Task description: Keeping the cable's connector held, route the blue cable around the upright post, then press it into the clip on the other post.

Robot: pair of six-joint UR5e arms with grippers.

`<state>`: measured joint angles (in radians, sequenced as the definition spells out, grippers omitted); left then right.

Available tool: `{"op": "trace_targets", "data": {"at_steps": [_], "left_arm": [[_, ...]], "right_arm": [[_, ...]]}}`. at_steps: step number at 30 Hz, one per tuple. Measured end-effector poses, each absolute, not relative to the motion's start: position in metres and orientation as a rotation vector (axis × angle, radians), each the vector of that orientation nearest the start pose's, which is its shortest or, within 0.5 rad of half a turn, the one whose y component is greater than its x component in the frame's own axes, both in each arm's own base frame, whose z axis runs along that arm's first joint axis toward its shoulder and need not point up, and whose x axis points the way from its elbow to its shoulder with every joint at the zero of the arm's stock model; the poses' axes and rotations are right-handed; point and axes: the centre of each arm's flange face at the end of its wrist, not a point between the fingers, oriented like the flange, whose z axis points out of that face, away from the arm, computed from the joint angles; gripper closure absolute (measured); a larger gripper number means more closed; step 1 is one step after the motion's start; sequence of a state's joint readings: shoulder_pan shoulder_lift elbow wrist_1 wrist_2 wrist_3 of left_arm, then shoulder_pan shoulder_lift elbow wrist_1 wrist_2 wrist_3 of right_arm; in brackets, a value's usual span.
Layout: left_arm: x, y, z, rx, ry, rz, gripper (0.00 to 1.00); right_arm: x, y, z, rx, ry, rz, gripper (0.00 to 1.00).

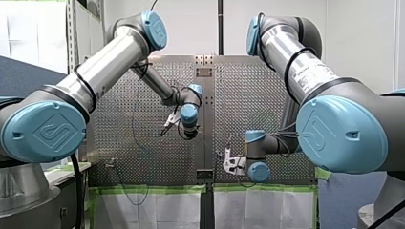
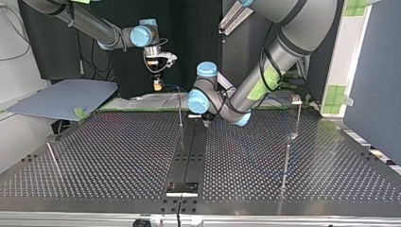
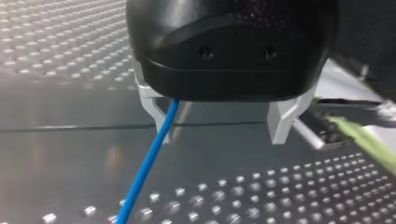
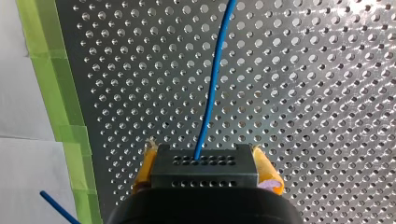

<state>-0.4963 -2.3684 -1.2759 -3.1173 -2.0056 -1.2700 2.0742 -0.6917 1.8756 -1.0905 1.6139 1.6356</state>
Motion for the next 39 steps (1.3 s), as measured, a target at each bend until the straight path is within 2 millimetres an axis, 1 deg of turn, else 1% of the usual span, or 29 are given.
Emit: {"op": "trace_targets", "data": {"at_steps": [4,14,17,23,25,28,39], "left_arm": [[0.552,-0.408,0.134,0.551,1.96,0.323,0.0],[0.538,-0.413,0.13,0.622,2.004,0.33,0.0],[0.532,-0.415,0.122,0.655,2.026,0.343,0.0],[0.515,-0.422,0.092,0.736,2.09,0.36,0.0],[0.51,-0.426,0.085,0.751,2.106,0.342,0.0],[0.505,-0.431,0.081,0.756,2.118,0.305,0.0],[0.496,-0.451,0.077,0.718,2.126,0.132,0.0]], "right_arm": [[0.385,-0.433,-0.038,1.604,-1.065,1.519,1.0],[0.384,-0.434,-0.038,1.601,-1.068,1.517,1.0],[0.383,-0.435,-0.038,1.6,-1.07,1.516,1.0],[0.382,-0.436,-0.038,1.599,-1.073,1.514,1.0],[0.382,-0.436,-0.038,1.599,-1.073,1.513,1.0],[0.382,-0.436,-0.038,1.598,-1.073,1.513,1.0],[0.381,-0.437,-0.038,1.595,-1.074,1.513,1.0]]}}
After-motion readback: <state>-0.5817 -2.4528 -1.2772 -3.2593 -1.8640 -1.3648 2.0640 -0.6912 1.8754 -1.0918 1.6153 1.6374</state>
